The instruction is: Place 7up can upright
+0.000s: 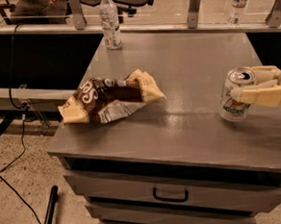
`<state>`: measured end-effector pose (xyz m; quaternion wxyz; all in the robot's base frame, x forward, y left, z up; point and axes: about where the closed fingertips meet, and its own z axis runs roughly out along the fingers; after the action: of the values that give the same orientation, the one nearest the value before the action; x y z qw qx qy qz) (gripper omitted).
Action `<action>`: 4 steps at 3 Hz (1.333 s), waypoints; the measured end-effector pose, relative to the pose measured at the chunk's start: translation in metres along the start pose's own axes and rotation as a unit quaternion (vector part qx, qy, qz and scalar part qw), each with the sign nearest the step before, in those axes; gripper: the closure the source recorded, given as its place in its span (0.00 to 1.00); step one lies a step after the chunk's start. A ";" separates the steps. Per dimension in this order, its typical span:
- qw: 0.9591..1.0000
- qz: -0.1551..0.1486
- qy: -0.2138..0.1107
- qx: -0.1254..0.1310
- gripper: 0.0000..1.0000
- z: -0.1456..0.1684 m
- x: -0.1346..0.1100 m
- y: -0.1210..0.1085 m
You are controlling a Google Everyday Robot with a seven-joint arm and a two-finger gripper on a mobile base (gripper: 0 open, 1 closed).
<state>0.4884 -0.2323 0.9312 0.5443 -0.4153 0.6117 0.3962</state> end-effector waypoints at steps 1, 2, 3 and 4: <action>1.000 -0.006 -0.010 -0.003 0.84 -0.001 0.009 0.007; 1.000 -0.002 -0.015 -0.007 0.61 0.000 0.019 0.010; 1.000 0.015 -0.020 -0.011 0.37 0.002 0.027 0.009; 0.999 0.028 -0.026 -0.013 0.14 0.002 0.033 0.007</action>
Offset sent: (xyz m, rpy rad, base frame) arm -0.0150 -0.0019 -0.0322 0.0437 -0.0041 0.0121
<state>0.4806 -0.2301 0.8984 0.5436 -0.3945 0.6035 0.4298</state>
